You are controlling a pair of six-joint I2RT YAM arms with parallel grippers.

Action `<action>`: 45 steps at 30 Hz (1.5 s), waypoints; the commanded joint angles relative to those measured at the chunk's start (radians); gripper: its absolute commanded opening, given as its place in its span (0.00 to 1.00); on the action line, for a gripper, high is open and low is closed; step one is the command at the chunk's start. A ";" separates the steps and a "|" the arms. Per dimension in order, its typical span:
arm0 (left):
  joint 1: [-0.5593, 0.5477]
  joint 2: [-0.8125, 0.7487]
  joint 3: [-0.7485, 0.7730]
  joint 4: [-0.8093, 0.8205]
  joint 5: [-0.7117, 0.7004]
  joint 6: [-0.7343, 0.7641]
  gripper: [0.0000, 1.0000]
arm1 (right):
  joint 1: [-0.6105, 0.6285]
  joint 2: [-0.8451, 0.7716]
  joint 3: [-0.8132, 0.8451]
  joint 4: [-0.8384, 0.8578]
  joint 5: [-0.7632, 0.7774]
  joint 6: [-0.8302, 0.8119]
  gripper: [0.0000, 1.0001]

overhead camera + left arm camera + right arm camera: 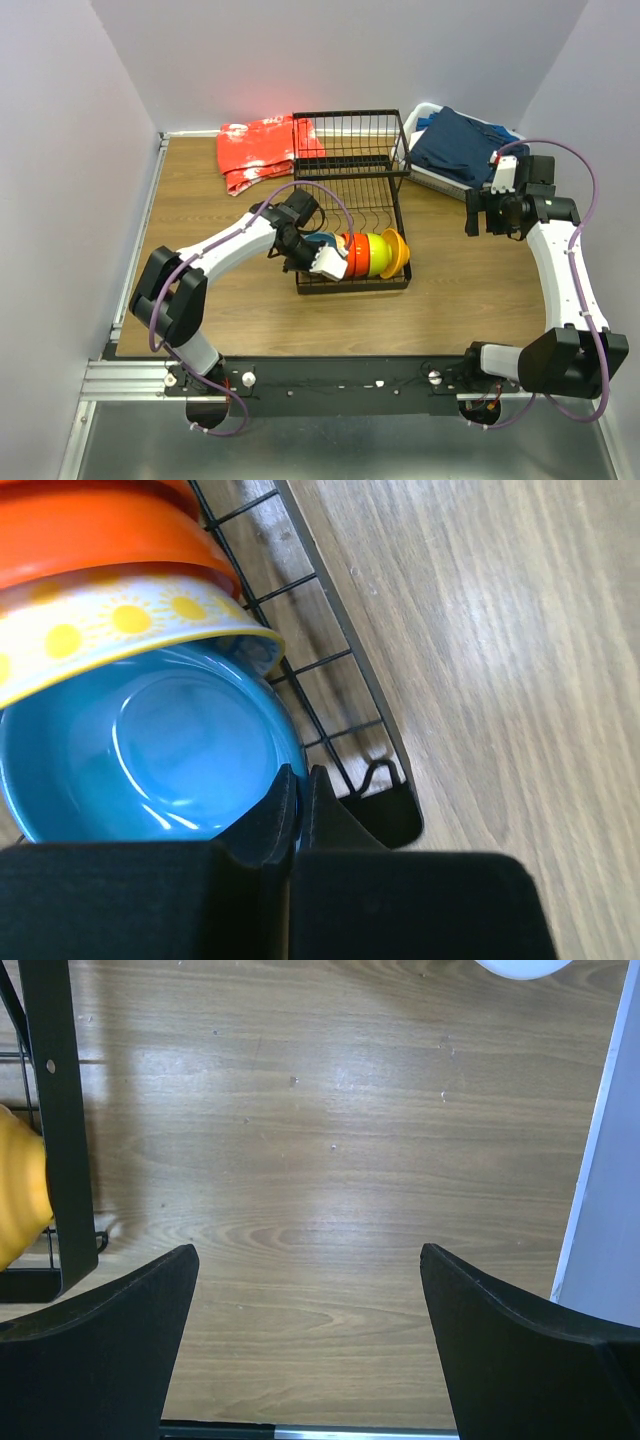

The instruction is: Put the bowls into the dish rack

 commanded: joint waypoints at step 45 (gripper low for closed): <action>0.237 -0.529 -0.333 0.746 0.483 -1.481 0.00 | -0.007 -0.039 -0.016 -0.010 0.013 -0.014 1.00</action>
